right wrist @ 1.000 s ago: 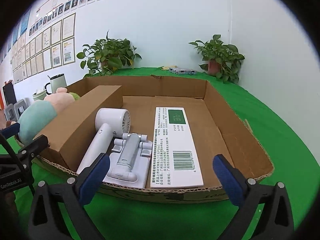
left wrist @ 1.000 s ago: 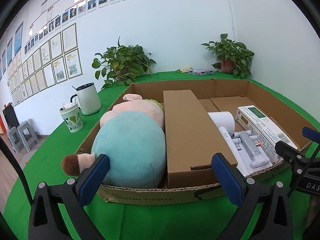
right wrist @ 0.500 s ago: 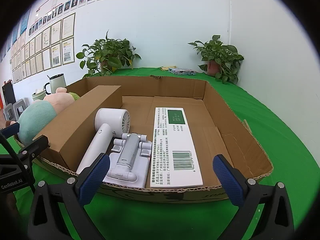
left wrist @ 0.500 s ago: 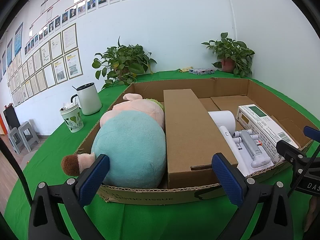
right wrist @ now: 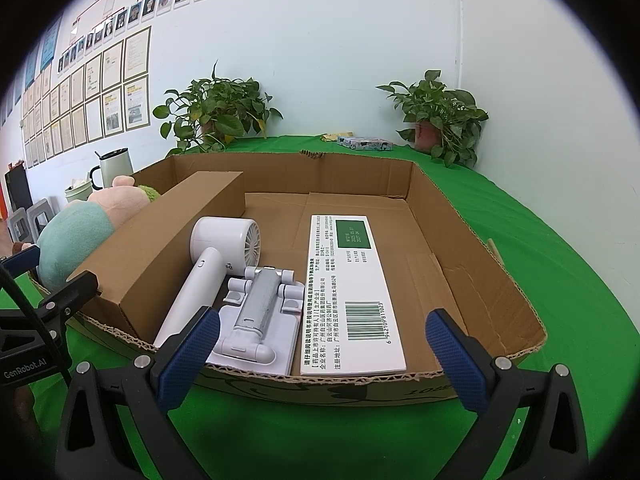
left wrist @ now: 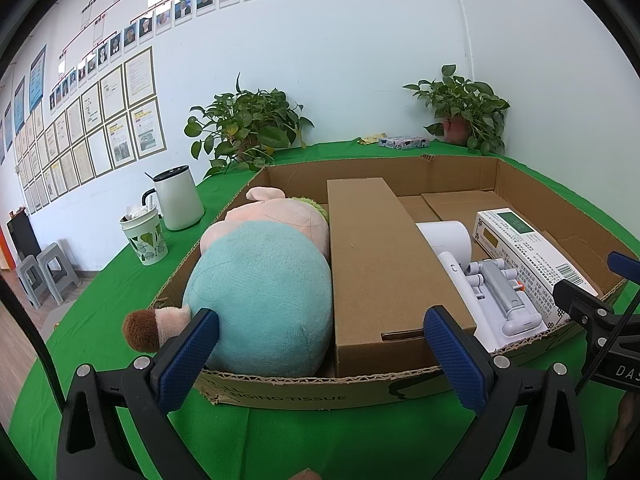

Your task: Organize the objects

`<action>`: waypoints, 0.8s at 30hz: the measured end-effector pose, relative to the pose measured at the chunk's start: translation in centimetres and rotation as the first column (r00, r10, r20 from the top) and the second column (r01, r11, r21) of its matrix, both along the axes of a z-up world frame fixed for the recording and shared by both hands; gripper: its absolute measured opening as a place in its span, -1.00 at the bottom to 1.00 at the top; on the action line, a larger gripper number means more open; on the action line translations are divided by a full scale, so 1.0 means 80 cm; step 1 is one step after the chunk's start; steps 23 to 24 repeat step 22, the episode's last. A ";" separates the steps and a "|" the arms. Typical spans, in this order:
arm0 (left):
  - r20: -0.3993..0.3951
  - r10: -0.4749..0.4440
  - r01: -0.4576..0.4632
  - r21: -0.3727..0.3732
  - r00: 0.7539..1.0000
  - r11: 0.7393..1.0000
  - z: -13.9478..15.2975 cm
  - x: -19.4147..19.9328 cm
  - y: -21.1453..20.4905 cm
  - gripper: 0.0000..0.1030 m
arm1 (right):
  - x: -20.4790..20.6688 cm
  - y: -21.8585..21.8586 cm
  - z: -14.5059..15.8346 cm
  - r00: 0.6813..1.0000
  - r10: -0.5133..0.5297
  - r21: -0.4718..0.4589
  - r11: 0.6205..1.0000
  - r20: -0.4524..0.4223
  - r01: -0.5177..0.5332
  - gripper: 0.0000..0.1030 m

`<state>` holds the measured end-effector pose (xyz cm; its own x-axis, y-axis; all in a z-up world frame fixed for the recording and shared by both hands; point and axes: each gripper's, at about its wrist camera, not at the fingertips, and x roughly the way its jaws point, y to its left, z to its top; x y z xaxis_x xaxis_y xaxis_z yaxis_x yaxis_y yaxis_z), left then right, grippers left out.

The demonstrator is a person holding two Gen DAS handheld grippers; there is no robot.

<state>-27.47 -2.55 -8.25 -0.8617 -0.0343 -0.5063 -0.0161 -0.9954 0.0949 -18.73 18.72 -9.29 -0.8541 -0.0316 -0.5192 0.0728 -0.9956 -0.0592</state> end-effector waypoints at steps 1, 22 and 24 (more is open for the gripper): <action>0.000 0.000 0.000 0.000 1.000 1.000 0.000 0.000 0.000 1.00 | 0.000 0.000 0.000 1.000 0.000 0.000 1.000 0.000 0.000 0.98; -0.003 0.003 -0.003 -0.012 1.000 1.000 -0.002 -0.001 0.002 1.00 | -0.001 0.000 0.000 1.000 -0.001 -0.001 1.000 0.000 0.001 0.98; -0.003 0.003 -0.003 -0.012 1.000 1.000 -0.002 -0.001 0.002 1.00 | -0.001 0.000 0.000 1.000 -0.001 -0.001 1.000 0.000 0.001 0.98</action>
